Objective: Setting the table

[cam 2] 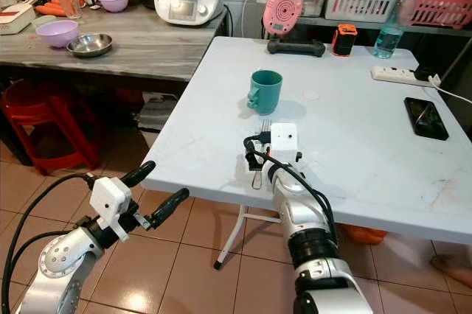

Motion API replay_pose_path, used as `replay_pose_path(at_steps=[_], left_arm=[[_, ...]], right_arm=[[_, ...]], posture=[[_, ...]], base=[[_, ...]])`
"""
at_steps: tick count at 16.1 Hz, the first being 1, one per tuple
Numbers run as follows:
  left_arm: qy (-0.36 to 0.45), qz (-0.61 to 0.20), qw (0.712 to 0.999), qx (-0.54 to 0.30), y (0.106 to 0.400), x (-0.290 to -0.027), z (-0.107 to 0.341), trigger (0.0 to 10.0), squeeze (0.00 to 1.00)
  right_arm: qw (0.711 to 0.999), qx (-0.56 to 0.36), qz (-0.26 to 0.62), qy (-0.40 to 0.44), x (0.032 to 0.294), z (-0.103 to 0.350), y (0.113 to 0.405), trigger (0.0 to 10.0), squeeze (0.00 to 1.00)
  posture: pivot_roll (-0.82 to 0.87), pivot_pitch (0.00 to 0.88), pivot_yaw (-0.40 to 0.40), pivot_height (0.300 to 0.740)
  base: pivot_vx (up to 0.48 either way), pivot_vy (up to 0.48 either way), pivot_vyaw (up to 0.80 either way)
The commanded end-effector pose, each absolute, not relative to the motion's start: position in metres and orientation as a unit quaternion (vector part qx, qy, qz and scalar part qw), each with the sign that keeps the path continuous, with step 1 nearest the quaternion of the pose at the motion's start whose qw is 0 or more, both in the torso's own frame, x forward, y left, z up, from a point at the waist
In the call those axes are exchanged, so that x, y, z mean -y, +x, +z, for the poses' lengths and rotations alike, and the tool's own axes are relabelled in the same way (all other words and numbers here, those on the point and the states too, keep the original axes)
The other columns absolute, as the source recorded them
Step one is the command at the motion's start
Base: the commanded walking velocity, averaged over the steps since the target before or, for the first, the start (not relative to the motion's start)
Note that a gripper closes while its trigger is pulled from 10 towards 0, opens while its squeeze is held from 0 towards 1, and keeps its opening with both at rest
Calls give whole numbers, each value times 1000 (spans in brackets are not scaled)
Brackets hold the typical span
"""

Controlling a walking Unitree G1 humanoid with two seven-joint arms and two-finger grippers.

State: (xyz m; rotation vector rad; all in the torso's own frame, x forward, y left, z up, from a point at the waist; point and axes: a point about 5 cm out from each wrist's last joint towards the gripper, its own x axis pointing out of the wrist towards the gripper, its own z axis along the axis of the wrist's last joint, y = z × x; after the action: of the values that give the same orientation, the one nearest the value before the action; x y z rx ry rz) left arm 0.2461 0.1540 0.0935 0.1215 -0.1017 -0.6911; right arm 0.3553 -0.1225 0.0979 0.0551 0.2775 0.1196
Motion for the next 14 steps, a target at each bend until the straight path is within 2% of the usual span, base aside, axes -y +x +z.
replay_pose_path(at_steps=[1,5,6,7,8,14], left_arm=[[74,-344,935,50,248,-154,94,10000,0],[69,-347,934,50,248,-152,92,10000,0],[67,-350,933,50,247,-150,92,10000,0],[68,-349,933,51,247,-150,92,10000,0],[68,-349,933,51,247,-149,92,10000,0],[66,-354,932,51,245,-147,90,10000,0]], right_arm=[[989,-134,57,30,124,103,360,10000,0],[985,-158,51,42,123,100,368,10000,0],[984,-172,37,35,124,97,369,4471,0],[983,-176,37,41,123,95,369,3098,0],[982,-179,37,47,123,94,369,0,0],[978,-200,38,41,119,87,369,0,0]], posture=[[48,0,-16,740],[50,0,-12,740],[54,0,-14,740],[54,0,-14,740],[54,0,-14,740],[54,0,-19,740]], base=[[0,0,0],[0,0,0],[0,0,0],[0,0,0],[0,0,0],[0,0,0]])
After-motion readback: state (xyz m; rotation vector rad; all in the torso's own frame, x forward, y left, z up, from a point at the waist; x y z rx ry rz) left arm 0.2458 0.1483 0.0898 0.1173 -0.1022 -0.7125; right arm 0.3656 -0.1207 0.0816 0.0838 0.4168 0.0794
